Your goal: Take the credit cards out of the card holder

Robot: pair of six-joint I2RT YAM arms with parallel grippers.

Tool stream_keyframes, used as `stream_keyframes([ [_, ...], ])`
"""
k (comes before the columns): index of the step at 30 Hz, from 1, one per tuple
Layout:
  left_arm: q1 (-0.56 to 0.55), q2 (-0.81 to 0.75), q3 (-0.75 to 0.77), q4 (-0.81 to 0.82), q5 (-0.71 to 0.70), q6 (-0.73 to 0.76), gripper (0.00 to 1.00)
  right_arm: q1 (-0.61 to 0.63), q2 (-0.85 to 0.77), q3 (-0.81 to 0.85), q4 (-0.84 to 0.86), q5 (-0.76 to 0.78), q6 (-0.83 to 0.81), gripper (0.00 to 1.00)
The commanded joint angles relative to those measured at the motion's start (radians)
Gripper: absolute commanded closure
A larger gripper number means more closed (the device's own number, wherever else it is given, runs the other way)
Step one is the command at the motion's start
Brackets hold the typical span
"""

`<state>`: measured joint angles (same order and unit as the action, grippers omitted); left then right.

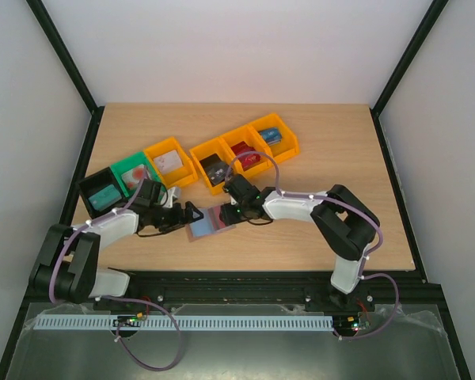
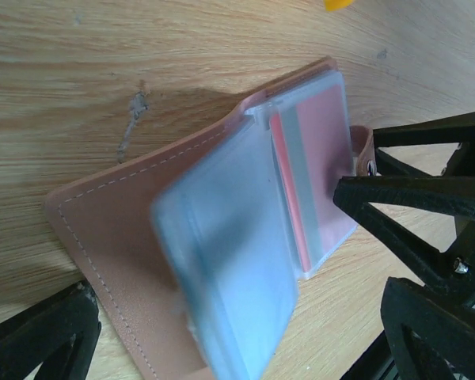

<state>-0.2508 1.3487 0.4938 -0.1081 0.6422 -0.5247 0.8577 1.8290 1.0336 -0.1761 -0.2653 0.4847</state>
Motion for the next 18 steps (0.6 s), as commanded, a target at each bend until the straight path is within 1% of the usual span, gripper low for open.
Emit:
stream_keyframes([
  [1,-0.017,0.050,-0.076,-0.067,-0.053,-0.013,0.01,0.009,-0.021,-0.036,-0.060,-0.010,-0.026,0.49],
  [4,-0.016,0.052,-0.117,0.002,-0.043,-0.048,0.01,0.009,-0.004,-0.021,-0.044,0.002,-0.018,0.49],
  [8,-0.018,0.052,-0.182,0.158,-0.013,-0.104,0.05,0.009,0.024,-0.020,-0.019,-0.077,-0.007,0.54],
  [10,-0.020,0.043,-0.212,0.221,0.018,-0.136,0.09,0.009,0.022,-0.036,-0.003,-0.125,-0.003,0.56],
  [11,-0.025,0.036,-0.223,0.245,0.035,-0.149,0.11,0.008,0.015,-0.048,0.009,-0.150,-0.001,0.57],
  [14,-0.049,0.019,-0.247,0.341,0.079,-0.191,0.19,0.009,-0.029,-0.085,0.066,-0.234,0.013,0.63],
  [16,-0.057,0.014,-0.261,0.379,0.095,-0.209,0.25,0.010,-0.054,-0.109,0.114,-0.273,0.028,0.65],
  [18,-0.057,0.008,-0.269,0.377,0.088,-0.213,0.35,0.010,-0.072,-0.118,0.129,-0.276,0.043,0.65],
])
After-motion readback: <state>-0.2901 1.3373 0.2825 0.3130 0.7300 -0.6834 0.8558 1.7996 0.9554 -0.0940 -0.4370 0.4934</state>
